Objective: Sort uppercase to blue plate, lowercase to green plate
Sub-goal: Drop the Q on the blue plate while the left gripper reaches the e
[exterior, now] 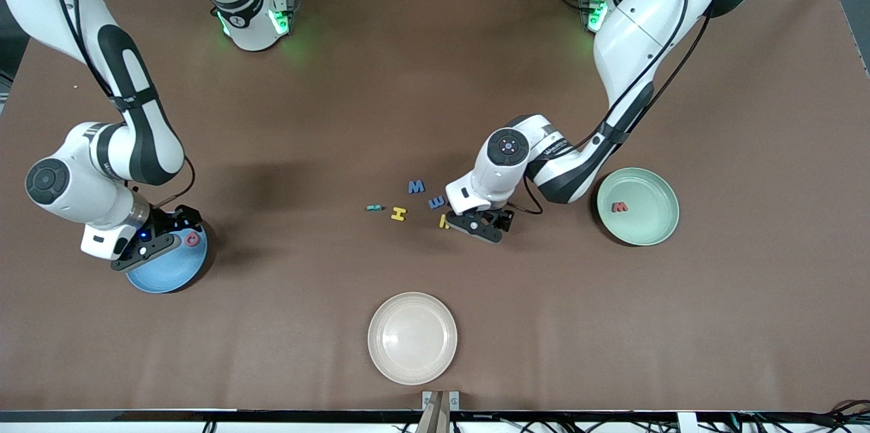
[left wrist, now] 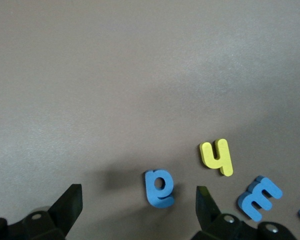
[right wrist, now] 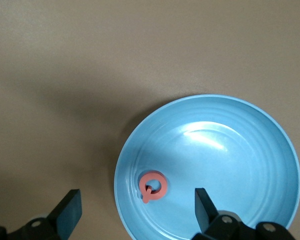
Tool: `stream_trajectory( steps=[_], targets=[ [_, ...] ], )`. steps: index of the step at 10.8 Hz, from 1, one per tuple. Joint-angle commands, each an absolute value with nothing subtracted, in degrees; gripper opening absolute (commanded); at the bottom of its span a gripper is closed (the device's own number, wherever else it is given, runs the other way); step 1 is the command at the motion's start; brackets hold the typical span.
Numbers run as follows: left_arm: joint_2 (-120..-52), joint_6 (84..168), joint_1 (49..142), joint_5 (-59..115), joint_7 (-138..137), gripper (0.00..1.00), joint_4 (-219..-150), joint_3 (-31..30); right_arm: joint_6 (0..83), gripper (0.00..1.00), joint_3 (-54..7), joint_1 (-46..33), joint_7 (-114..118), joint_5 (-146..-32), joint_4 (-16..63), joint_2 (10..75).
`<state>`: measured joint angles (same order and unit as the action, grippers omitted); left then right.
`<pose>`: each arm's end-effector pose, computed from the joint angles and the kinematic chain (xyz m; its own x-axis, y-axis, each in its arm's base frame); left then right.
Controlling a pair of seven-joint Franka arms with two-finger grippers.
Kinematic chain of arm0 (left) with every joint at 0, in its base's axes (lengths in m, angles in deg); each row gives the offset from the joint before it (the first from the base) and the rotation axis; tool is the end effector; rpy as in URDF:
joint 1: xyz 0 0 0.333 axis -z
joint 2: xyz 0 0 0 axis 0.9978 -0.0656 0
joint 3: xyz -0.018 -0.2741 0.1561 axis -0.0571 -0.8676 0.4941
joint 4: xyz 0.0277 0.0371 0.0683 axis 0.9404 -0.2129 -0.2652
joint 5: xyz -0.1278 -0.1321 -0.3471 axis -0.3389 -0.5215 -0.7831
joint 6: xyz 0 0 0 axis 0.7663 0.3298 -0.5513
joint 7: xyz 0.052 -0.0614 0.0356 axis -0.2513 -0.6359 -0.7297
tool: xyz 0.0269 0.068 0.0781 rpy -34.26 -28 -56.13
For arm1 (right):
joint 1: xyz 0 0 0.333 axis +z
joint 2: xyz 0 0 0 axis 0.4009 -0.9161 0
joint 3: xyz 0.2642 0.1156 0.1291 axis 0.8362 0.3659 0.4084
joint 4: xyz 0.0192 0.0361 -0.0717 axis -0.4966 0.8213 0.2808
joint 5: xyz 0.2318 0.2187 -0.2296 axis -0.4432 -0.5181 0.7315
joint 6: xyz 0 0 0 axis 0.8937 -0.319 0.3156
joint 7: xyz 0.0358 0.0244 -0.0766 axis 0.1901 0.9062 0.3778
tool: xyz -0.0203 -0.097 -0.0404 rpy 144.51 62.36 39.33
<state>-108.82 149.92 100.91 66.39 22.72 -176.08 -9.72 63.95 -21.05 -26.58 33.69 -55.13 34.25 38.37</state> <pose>0.5571 -0.4357 0.1902 0.9028 -0.4068 0.1393 -0.4178 -0.9066 0.0602 0.6299 -0.0650 0.2480 0.8775 0.4789 0.0260 0.4790 -0.8778 0.0025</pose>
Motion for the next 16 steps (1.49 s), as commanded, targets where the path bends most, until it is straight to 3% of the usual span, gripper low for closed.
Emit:
stream_trajectory(
  steps=[1, 3, 5, 8, 16],
  targets=[
    [-111.19, 150.14, 102.23, 67.51, 23.66, 1.0, -173.38, -9.49, 60.07, 1.0, -21.0, -26.71, 34.07, -54.7, 33.53, 38.3],
    [-111.72, 150.31, 102.67, 67.68, 24.11, 1.0, -172.76, -9.14, 60.23, 1.0, -21.0, -26.71, 33.99, -55.05, 31.08, 36.47],
    [-111.9, 150.49, 103.72, 67.77, 24.11, 0.93, -172.67, -7.65, 60.4, 1.0, -21.0, -27.15, 33.9, -55.32, 29.75, 35.31],
    [-111.9, 150.58, 103.9, 67.86, 23.75, 0.69, -172.76, -7.38, 60.23, 1.0, -21.0, -26.89, 31.44, -55.41, 29.22, 34.6],
    [-111.9, 150.49, 104.43, 68.04, 23.67, 0.5, -172.94, -6.94, 56.19, 1.0, -20.91, -21.27, 14.77, -55.23, 29.22, 35.31]
  ],
)
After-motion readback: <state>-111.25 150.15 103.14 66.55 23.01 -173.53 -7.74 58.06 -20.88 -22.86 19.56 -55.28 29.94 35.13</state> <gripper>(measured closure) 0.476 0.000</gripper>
